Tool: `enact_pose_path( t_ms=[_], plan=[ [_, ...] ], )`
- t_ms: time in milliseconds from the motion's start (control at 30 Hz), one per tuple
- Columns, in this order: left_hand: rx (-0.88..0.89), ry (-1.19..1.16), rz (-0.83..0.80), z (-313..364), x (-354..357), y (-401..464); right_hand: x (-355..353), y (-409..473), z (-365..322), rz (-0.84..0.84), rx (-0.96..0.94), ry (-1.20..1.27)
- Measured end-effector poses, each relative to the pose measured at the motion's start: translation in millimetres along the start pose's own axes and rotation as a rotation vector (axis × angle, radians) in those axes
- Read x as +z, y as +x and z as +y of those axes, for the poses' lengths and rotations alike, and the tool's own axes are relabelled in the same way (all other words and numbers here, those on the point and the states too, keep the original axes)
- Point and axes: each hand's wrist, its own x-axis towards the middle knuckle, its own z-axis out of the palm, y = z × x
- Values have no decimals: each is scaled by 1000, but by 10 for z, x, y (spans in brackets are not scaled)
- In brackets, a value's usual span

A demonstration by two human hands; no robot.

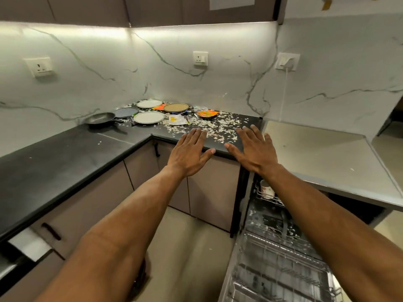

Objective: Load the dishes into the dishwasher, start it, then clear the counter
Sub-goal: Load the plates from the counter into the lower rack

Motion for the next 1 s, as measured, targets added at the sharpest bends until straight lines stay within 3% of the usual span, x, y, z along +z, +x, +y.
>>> enact_pose_path(
  t_ms=[467,1000],
  plan=[
    [-113,-5,15,-1864,-94,268,676,1306,-1315,23,-97,29],
    [-260,19,1,-3192,524,1615,1791,3379,-1489,-69,-153,116]
  ],
)
